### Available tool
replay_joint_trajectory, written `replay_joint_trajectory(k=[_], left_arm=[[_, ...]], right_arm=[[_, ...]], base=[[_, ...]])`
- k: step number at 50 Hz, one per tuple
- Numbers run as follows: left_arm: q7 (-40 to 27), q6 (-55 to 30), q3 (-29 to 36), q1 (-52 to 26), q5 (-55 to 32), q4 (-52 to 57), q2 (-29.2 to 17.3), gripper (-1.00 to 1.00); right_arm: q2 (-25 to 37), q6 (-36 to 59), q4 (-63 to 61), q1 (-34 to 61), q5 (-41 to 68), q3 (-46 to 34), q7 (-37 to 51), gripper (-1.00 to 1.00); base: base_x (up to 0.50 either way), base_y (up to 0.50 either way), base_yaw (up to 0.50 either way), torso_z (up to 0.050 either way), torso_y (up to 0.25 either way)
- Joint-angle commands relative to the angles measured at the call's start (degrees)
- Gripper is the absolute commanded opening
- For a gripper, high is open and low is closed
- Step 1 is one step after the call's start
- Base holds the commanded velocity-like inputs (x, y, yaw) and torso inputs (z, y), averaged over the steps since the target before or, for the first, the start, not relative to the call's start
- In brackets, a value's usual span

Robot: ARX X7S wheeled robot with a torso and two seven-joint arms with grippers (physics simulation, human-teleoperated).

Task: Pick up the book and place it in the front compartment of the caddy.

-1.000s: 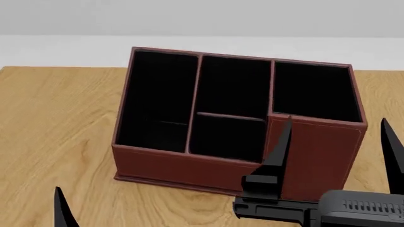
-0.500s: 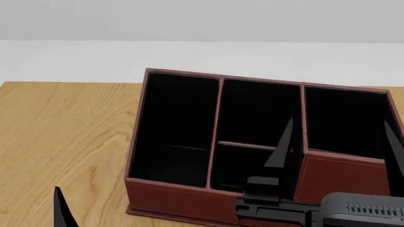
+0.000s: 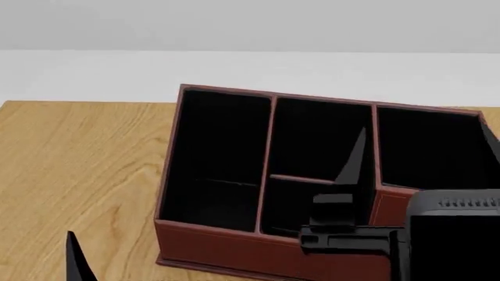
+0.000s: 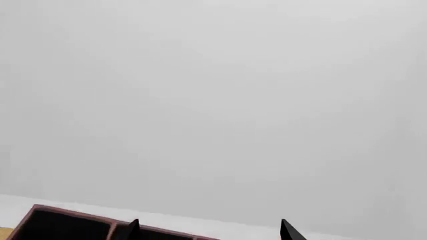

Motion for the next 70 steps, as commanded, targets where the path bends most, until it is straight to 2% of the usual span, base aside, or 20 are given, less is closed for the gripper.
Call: replay_joint_trajectory(k=[1,2,3,4,6,15,19,24,28,29,33,37,38,41,43,52,58,70], left_arm=[[-0.1,0.7,0.3,-0.1,-0.4,-0.3,-0.1,1.00],[-0.1,0.8,0.3,-0.1,-0.4,-0.3,-0.1,1.00],[-0.2,0.8,0.3,-0.1,-0.4,-0.3,-0.1,1.00],[-0.1,1.0,0.4,-0.2,-0.6,-0.4,-0.1,1.00],[-0.1,1.3,0.4,-0.2,-0.7,-0.6,0.0,1.00],[-0.3,2.7,0.4,-0.4,-0.6,-1.2,0.0,1.00],[-0.4,3.3,0.4,-0.5,-0.7,-1.5,0.1,1.00],[-0.4,3.8,0.5,-0.6,-0.6,-1.7,0.1,1.00],[-0.3,4.1,0.7,-0.7,-0.8,-1.9,0.0,1.00],[-0.3,3.9,0.7,-0.7,-0.8,-1.8,-0.1,1.00],[-0.2,3.9,1.0,-0.7,-1.0,-1.8,-0.2,1.00],[0.2,4.6,1.2,-0.8,-1.4,-2.1,-0.2,1.00],[0.2,4.4,1.3,-0.8,-1.4,-2.0,-0.3,1.00],[0.4,4.0,1.6,-0.8,-1.5,-1.8,-0.5,1.00],[0.6,4.2,1.7,-0.9,-1.8,-1.9,-0.5,1.00],[1.0,4.8,2.1,-1.0,-2.7,-2.2,-0.6,1.00],[0.8,4.7,2.1,-1.0,-2.6,-2.1,-0.7,1.00],[0.6,4.5,2.4,-1.0,-2.9,-2.1,-0.8,1.00]], right_arm=[[5.1,16.3,6.2,29.1,32.2,-1.8,0.0,1.00],[5.8,17.4,8.4,33.7,36.4,-1.6,-0.1,1.00],[5.7,17.5,8.5,34.0,36.7,-1.7,0.2,1.00],[5.5,20.1,11.4,39.3,41.3,-2.5,-2.4,1.00],[2.2,27.1,16.8,48.3,45.1,-7.4,-2.6,1.00],[-8.5,42.4,36.1,64.5,45.8,-17.3,-13.1,1.00],[-10.7,49.4,41.5,70.1,46.9,-23.1,-21.5,1.00],[-9.4,49.5,44.1,82.8,45.0,-38.5,-37.8,1.00],[-9.1,49.3,43.0,88.3,43.0,-45.5,-49.2,1.00],[-9.1,49.6,40.8,91.0,41.9,-50.6,-56.0,1.00],[-8.2,49.6,35.1,97.6,27.7,-59.4,-74.4,1.00],[-10.4,49.7,32.9,97.6,13.2,-61.5,-91.3,1.00],[-10.7,49.7,30.8,97.6,7.0,-63.0,-98.4,1.00],[-11.0,49.7,28.4,97.6,-1.4,-64.3,-108.3,1.00],[-11.2,49.6,27.4,97.6,-4.4,-64.4,-111.8,1.00],[-12.5,48.4,25.7,94.6,-1.3,-64.9,-110.8,1.00],[-12.9,45.8,24.8,95.4,-5.2,-69.5,-113.5,1.00],[-13.2,45.0,22.3,93.8,-6.7,-72.3,-115.2,1.00]], base=[[0.00,0.00,0.00,0.000,0.000],[0.00,0.00,0.00,0.000,0.000],[0.00,0.00,0.00,0.000,0.000],[0.00,0.00,0.00,0.000,0.000],[0.00,0.00,0.00,0.000,0.000],[0.00,0.00,0.00,0.000,0.000],[0.00,0.00,0.00,0.000,0.000],[0.00,0.00,0.00,0.000,0.000],[0.00,0.00,0.00,0.000,0.000],[0.00,0.00,0.00,0.000,0.000],[0.00,0.00,0.00,0.000,0.000],[0.00,0.00,0.00,0.000,0.000],[0.00,0.00,0.00,0.000,0.000],[0.00,0.00,0.00,0.000,0.000],[0.00,0.00,0.00,0.000,0.000],[0.00,0.00,0.00,0.000,0.000],[0.00,0.00,0.00,0.000,0.000],[0.00,0.00,0.00,0.000,0.000]])
